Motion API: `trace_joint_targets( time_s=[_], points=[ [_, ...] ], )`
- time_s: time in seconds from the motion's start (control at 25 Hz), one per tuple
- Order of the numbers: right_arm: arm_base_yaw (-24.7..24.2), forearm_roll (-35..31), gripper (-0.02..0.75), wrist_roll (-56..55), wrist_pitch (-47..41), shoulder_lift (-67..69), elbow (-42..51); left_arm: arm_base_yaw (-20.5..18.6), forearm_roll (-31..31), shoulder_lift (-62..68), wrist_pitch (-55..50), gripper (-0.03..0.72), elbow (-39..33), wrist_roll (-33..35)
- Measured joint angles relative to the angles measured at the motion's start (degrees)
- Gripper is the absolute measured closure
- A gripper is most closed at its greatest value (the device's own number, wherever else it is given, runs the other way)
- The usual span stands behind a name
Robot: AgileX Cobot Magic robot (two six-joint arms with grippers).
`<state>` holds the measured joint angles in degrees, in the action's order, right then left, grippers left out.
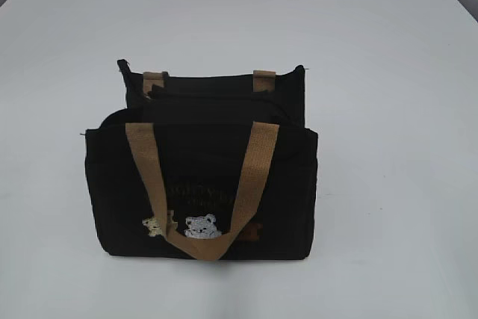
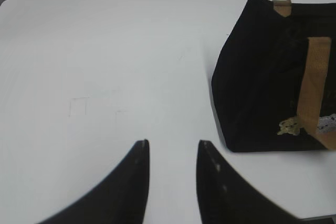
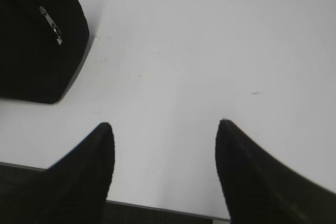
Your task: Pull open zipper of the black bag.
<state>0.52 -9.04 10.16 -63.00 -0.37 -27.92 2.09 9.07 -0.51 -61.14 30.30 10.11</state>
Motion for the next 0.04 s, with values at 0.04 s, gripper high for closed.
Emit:
trace_joint_targets(
  time_s=[0.04],
  points=[
    [0.0,0.1,0.263,-0.4,0.0,0.0,0.0,0.0,0.0,0.0,0.0,0.455,0.0,0.0]
  ],
)
